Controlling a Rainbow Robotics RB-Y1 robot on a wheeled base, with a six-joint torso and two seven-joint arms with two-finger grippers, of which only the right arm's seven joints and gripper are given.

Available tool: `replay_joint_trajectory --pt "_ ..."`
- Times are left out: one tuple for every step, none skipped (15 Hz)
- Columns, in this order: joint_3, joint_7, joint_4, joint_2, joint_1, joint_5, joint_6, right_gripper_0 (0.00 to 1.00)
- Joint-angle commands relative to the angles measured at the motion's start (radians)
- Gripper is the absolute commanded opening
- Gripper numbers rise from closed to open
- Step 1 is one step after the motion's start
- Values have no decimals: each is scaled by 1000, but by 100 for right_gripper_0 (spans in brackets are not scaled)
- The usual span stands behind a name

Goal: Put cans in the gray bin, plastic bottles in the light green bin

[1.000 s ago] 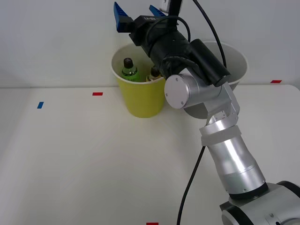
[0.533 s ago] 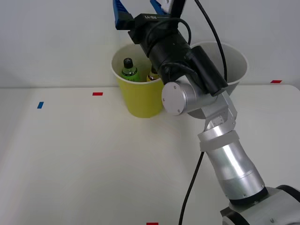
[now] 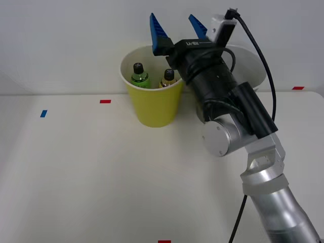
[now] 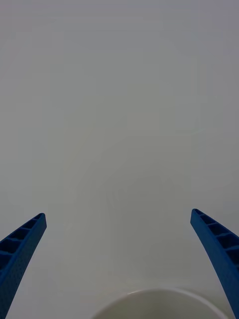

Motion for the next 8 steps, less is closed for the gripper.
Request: replay_joint_trajectory --pt "0 4 -118 -42 126 8 0 100" --pt "-2 7 -163 -57 182 10 0 100" --pt "-2 8 -192 -69 226 13 0 100" --pt "-3 11 -222 -79 272 14 -1 100" --pt "-9 14 -264 -91 337 19 -9 100" --pt "-9 16 -301 -106 396 22 -20 100" --pt "-11 16 -324 -120 449 22 -35 100" --pt "-11 17 -347 -140 496 23 -53 100"
